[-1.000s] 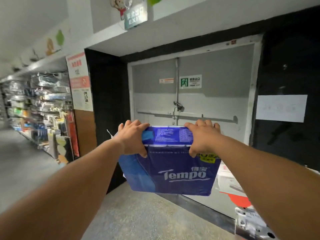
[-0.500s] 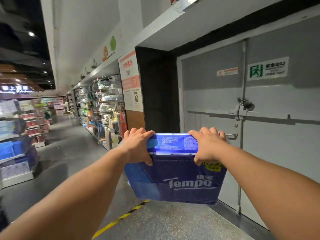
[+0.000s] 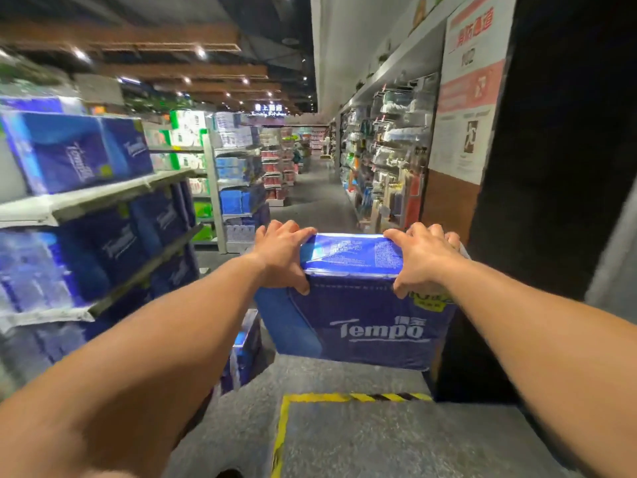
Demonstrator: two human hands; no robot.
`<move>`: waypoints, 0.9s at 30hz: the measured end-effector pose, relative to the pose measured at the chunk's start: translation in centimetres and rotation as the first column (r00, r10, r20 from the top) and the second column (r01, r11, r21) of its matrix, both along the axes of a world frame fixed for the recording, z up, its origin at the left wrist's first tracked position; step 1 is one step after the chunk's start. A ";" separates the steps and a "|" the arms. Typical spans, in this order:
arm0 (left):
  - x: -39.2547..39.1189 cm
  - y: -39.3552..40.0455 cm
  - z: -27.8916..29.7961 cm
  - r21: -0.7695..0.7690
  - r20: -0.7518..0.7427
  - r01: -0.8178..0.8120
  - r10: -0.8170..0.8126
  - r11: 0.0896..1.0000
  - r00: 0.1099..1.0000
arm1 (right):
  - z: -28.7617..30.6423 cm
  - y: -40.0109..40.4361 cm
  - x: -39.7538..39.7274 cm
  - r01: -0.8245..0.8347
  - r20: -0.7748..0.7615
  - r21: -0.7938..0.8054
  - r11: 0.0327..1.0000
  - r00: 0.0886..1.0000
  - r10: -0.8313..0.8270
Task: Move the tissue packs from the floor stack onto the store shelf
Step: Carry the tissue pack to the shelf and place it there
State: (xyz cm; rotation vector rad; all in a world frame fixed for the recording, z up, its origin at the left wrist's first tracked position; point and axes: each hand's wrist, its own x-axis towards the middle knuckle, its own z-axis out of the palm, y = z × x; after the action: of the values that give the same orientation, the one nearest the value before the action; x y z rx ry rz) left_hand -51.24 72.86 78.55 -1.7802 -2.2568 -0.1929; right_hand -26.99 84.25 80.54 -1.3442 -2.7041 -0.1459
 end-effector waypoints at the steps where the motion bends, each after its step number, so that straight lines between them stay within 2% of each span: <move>1: -2.0 0.8 0.1 -0.005 0.000 -0.042 0.042 0.999 0.999 | 0.0 1.7 -2.3 -0.041 0.007 0.001 0.999 0.999 0.041; 9: -17.6 6.3 0.2 -0.031 -0.040 -0.292 0.290 0.956 0.956 | -1.3 13.0 -21.2 -0.300 -0.018 -0.012 0.954 0.954 0.300; 15: -25.9 9.4 1.8 -0.036 -0.030 -0.449 0.448 0.893 0.893 | 0.0 19.5 -33.2 -0.470 -0.054 -0.035 0.882 0.882 0.468; 20: -32.8 11.8 2.8 -0.005 -0.051 -0.581 0.580 0.814 0.813 | 0.8 24.2 -43.7 -0.609 -0.080 -0.030 0.792 0.792 0.606; 27: -41.5 14.8 6.2 0.096 -0.144 -0.761 0.766 0.641 0.627 | 3.9 29.6 -58.3 -0.778 -0.118 0.082 0.623 0.614 0.781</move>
State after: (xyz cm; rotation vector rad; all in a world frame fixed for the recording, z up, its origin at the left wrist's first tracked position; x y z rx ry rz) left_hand -92.79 87.68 84.71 -0.6299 -2.6209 0.1048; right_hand -85.25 113.82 84.45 -0.0406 -2.8555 0.0109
